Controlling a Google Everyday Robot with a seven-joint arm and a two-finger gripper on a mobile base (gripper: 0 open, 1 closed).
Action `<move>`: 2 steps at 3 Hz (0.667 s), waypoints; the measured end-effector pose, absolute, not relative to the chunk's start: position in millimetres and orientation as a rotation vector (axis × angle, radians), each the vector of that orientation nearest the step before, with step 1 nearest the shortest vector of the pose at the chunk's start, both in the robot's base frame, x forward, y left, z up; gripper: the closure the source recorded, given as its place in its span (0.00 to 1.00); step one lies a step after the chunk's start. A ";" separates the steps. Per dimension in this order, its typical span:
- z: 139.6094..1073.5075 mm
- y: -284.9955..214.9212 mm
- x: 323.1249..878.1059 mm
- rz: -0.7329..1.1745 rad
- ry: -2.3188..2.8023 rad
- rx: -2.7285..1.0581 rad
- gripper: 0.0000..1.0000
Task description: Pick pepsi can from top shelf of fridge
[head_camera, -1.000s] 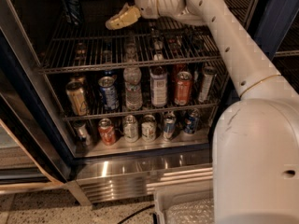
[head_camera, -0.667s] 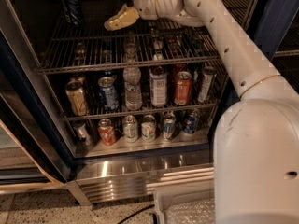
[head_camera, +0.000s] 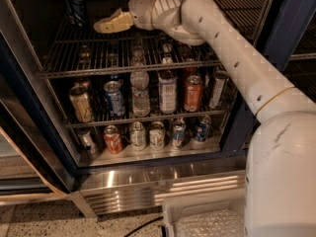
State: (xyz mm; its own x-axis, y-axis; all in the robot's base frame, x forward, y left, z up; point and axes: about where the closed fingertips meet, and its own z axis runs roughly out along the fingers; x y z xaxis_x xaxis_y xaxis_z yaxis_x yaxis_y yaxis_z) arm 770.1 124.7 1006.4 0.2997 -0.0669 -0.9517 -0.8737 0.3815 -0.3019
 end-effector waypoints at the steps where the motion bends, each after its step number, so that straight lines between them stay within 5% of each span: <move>1: 1010.4 140.1 768.2 0.676 1.188 -0.984 0.00; 2: 1016.7 148.4 771.1 0.627 1.226 -0.947 0.00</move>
Offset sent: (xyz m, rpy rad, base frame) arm 0.0039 0.0250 0.0165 -0.0024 0.0475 -0.1998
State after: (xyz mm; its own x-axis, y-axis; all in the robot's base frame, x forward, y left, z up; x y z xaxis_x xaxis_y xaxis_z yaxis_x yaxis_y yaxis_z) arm 771.1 148.4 1016.7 0.2531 -0.0844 -0.9637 -0.8307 0.4916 -0.2612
